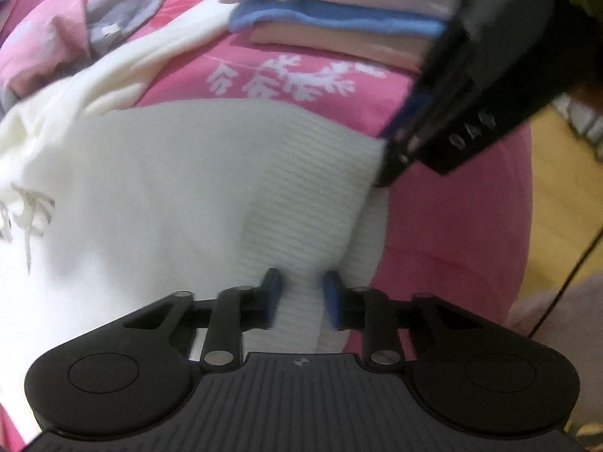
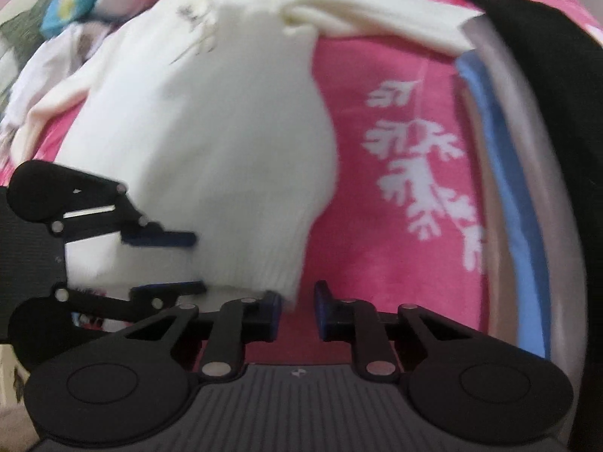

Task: Fold clothes

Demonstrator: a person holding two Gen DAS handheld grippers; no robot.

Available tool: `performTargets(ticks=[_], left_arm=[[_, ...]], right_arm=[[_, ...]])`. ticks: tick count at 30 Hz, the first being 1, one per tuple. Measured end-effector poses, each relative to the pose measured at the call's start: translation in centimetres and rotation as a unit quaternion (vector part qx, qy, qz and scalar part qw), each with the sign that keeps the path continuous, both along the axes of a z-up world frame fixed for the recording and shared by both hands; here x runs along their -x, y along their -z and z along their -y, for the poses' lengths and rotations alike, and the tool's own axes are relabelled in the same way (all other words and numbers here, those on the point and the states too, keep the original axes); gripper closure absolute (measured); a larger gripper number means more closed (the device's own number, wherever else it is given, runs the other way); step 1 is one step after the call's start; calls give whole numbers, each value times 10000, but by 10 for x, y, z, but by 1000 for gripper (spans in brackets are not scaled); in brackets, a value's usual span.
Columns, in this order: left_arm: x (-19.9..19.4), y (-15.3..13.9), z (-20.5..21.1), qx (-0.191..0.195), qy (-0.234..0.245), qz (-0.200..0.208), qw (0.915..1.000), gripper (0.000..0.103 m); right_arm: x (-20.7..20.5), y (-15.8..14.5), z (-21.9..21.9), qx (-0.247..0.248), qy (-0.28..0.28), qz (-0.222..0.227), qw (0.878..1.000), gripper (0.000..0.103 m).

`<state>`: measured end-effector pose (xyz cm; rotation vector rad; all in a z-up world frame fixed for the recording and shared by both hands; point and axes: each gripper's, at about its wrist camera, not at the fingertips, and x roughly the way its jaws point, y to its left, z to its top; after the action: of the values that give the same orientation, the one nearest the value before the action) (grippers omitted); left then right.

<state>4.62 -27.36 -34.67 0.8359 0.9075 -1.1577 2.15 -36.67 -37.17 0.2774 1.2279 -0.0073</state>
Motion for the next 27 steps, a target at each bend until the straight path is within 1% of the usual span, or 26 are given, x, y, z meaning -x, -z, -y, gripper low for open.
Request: performTargets(ticks=[1,2,3,5,9,11,13,14,17,20,22,24,27], left_arm=[[-4,-1,-1,55,-89,-72,9999,97],[-9,-3,-2,87,-190,-183,9996,100],[-13,-6,-4,97,-271,-311,9991,101],[-20,-15,-8,146,-373,-544,9977,101],[-25,-45,-16,341,-357,-992,9938,101],[-23,-47,-16,317,-244,-1156,9925,101],[-21,-32,-15,194,-171,-1306,9911,102],[-20,-21,-14,103,-152,-1401,9900,102],[-15,10,-13,-100,-5,-1420,9898,101],[-18,7,-13,-16,78,-1506,9886,101],[-18,5,-18,30,54,-1511,9885,101],[-14,5,-22,66,88,-1420,9898,101],[-12,8,-22,148,-16,-1381,9903,101]], right_arm=[[2,0,0,14,141,20,9999,86],[3,2,1,-10,285,52,9996,94],[2,4,0,-18,386,95,9992,97],[3,-1,-2,62,460,201,9987,98],[13,-34,6,83,756,412,9963,98],[19,-44,8,106,829,409,9957,98],[23,-39,7,122,827,306,9960,98],[23,-30,6,161,769,206,9967,99],[18,-2,-1,279,509,-150,9982,99],[12,14,-5,354,239,-450,9981,98],[8,0,3,266,251,-617,9974,97],[3,-15,12,184,273,-739,9967,96],[-17,-57,33,153,441,-309,9984,95]])
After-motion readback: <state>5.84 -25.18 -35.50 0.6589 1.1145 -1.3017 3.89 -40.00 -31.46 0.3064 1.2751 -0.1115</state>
